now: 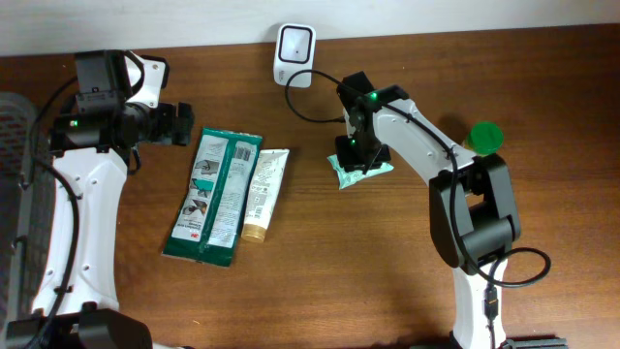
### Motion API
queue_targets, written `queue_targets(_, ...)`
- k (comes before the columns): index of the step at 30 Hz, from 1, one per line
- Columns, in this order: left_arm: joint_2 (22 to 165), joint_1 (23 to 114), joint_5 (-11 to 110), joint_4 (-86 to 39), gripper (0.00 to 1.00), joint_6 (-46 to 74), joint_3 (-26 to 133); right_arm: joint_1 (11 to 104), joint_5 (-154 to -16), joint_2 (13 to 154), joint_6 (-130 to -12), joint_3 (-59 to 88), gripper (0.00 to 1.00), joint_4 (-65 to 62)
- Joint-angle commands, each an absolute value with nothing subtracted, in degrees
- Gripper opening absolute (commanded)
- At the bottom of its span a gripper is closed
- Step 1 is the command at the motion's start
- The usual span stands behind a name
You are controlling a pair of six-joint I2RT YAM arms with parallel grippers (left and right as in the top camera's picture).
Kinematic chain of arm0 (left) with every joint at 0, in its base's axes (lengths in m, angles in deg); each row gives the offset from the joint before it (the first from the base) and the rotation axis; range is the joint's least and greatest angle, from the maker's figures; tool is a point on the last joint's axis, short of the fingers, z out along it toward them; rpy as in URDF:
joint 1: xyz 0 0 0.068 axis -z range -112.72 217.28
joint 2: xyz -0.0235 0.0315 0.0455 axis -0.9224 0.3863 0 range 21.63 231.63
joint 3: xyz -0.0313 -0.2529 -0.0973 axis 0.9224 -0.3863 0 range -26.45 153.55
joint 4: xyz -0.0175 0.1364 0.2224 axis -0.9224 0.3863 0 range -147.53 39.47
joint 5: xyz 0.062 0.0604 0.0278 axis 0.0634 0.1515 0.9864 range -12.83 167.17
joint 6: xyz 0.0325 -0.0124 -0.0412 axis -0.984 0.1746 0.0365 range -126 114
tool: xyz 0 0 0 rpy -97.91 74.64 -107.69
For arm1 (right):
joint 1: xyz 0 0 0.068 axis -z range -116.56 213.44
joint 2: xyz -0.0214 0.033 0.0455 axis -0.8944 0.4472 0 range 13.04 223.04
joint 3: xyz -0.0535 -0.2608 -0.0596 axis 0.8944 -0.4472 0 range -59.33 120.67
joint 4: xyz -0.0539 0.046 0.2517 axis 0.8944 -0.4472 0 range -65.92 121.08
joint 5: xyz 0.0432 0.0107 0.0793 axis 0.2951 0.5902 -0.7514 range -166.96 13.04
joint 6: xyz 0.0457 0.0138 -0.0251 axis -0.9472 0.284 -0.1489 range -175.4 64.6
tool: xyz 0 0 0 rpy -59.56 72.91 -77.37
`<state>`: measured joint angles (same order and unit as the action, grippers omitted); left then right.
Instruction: Scan the item barcode
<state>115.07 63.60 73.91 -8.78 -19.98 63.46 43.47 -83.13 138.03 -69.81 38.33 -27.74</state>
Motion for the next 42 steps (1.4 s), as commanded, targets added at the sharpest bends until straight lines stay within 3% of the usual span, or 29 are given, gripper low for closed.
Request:
queue_targets(1,114.9,63.4,72.9,-8.8,0.99,-20.9,63.7,43.3,-82.4,141.0,-69.3,35.8,0.35,-28.0)
queue_targets(7,114.9,63.4,72.9,-8.8,0.99,-20.9,63.7,46.0,-89.1,139.4,-64.2,40.0,0.49,-29.4)
queue_targets(14,114.9,63.4,72.9,-8.8,0.99,-20.9,63.7,61.0,-101.9,134.5,-55.4,47.6,0.62,-33.5)
queue_targets(19,114.9,63.4,72.9,-8.8,0.99,-20.9,63.7,66.6,-114.4,142.6,-45.1,46.9,0.63,-33.0)
queue_targets(25,114.9,63.4,72.9,-8.8,0.99,-20.9,63.7,65.1,-122.9,151.4,-39.1,46.9,0.62,-32.4)
queue_targets(30,114.9,63.4,72.9,-8.8,0.99,-20.9,63.7,61.8,-121.2,152.6,-39.1,46.5,0.62,-32.8)
queue_targets(36,114.9,63.4,72.9,-8.8,0.99,-20.9,63.7,61.2,-120.7,152.7,-39.1,44.6,0.31,-32.8)
queue_targets(38,114.9,63.4,72.9,-8.8,0.99,-20.9,63.7,61.2,-120.7,152.7,-39.1,44.6,0.12,-32.6)
queue_targets(39,114.9,63.4,72.9,-8.8,0.99,-20.9,63.7,61.2,-120.7,152.7,-39.1,44.6,0.07,-32.6)
queue_targets(42,114.9,63.4,72.9,-8.8,0.99,-20.9,63.7,61.3,-123.3,151.7,-39.1,44.6,0.04,-34.1)
